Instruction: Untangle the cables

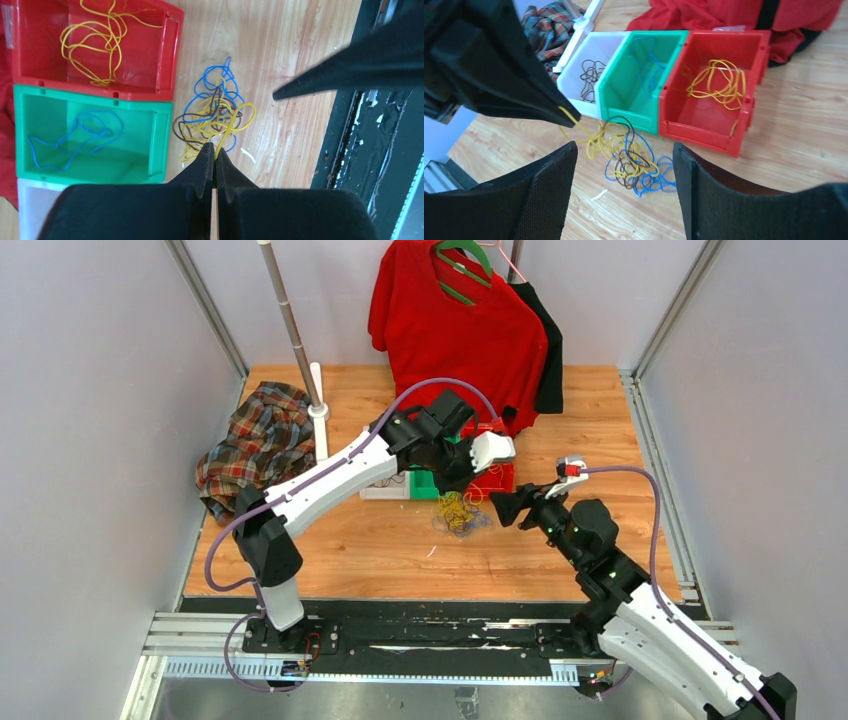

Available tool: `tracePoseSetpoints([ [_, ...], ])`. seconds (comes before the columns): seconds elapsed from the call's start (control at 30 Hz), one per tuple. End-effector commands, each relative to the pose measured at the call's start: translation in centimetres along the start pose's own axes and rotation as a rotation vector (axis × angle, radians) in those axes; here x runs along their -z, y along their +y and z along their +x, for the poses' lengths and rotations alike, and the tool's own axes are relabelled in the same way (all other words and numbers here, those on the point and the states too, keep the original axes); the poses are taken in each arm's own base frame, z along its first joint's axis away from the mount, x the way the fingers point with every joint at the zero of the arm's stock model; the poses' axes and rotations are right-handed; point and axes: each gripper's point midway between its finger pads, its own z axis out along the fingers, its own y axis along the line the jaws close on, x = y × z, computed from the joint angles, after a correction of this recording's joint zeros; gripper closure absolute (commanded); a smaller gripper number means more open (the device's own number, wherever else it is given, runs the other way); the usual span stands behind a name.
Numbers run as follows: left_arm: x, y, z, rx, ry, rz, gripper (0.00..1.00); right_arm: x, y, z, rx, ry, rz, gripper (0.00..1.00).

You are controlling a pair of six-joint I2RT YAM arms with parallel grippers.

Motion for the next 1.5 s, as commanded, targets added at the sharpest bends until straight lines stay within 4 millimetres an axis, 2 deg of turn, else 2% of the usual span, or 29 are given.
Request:
tracePoseSetpoints([
  [0.0, 1.7, 0.1, -0.5, 0.076, -0.023, -0.043, 0.99, -0.2, 3.2, -0.9, 0.057, -0.036, -0.142, 0.3],
  [0.2, 2.6, -0.2, -1.0, 0.092, -0.046, -0.049, 0.99, -0.8, 4.6, -0.5, 0.075, -0.024, -0.18, 0.3],
  [0.37, 3.1, -1.0, -1.1, 0.109, -0.062, -0.026, 0.99, -1.7, 4.3, -0.3, 0.077, -0.012, -0.148, 0.31],
  [0.63, 4.2, -2.4, -2.0, 0.11, -0.101, 0.037, 0.99, -4.3, 4.8, -1.2, 0.056, -0.04, -0.124, 0.32],
  [0.8, 4.9, -3.0, -2.5, 0.098, -0.121, 0.058, 0.99, -5.9, 5.5, -0.6, 0.046, -0.032, -0.129, 0.33],
  [0.97, 6.5, -3.5, -3.8, 0.069, -0.153, 0.083, 0.99, -6.9, 5.6, 1.4, 0.043, 0.011, -0.119, 0.35],
  [1.27, 11.1, -5.6, -7.2, 0.006, -0.291, 0.138, 0.99, -8.0, 5.3, 5.8, 0.024, 0.092, -0.108, 0.4],
  [1.47, 13.3, -6.2, -8.6, -0.017, -0.356, 0.14, 0.99, -8.2, 4.4, 8.8, 0.02, 0.154, -0.082, 0.45],
])
